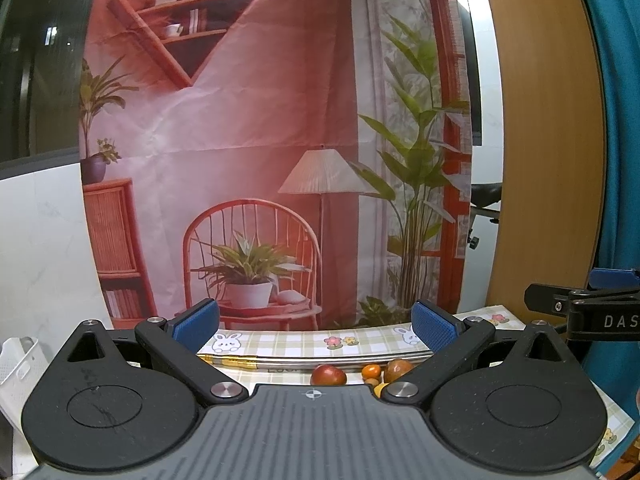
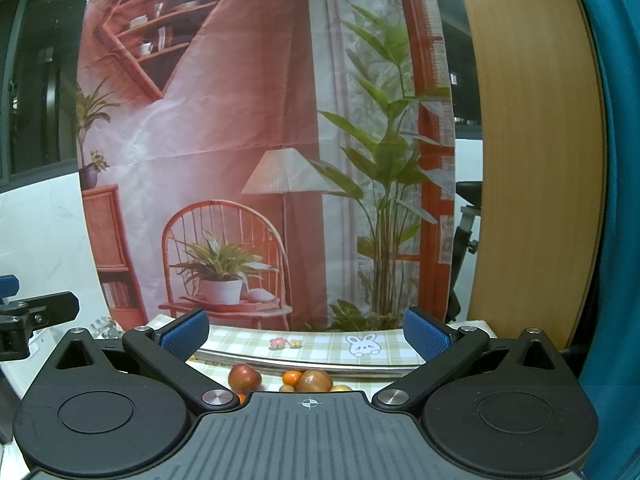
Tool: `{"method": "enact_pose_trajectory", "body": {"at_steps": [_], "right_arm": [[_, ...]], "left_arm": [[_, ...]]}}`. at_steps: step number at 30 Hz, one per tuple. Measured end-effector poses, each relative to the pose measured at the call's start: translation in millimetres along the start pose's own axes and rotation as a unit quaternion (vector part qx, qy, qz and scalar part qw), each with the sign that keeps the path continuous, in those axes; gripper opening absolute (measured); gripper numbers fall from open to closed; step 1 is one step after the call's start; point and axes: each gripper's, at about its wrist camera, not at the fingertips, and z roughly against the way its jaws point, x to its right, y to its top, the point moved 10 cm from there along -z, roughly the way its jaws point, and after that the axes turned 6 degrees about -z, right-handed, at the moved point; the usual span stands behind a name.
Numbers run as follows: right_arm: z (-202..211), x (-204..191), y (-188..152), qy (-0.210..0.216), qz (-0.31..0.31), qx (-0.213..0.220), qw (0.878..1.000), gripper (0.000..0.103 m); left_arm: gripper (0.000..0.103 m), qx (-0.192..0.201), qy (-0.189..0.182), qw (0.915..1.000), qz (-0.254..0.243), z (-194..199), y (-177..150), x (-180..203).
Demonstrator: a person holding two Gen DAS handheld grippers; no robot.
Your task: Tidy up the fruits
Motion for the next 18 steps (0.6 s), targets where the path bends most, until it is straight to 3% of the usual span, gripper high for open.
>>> {"method": "enact_pose_trajectory", "body": {"at_steps": [18], "right_arm": [[-3.4, 3.8, -2.6, -0.001, -0.001, -0.001, 1.0, 0.103]], "left_arm": [[0.103, 0.0, 0.0, 1.0, 0.002, 0.9, 0.6, -0.1]]}}
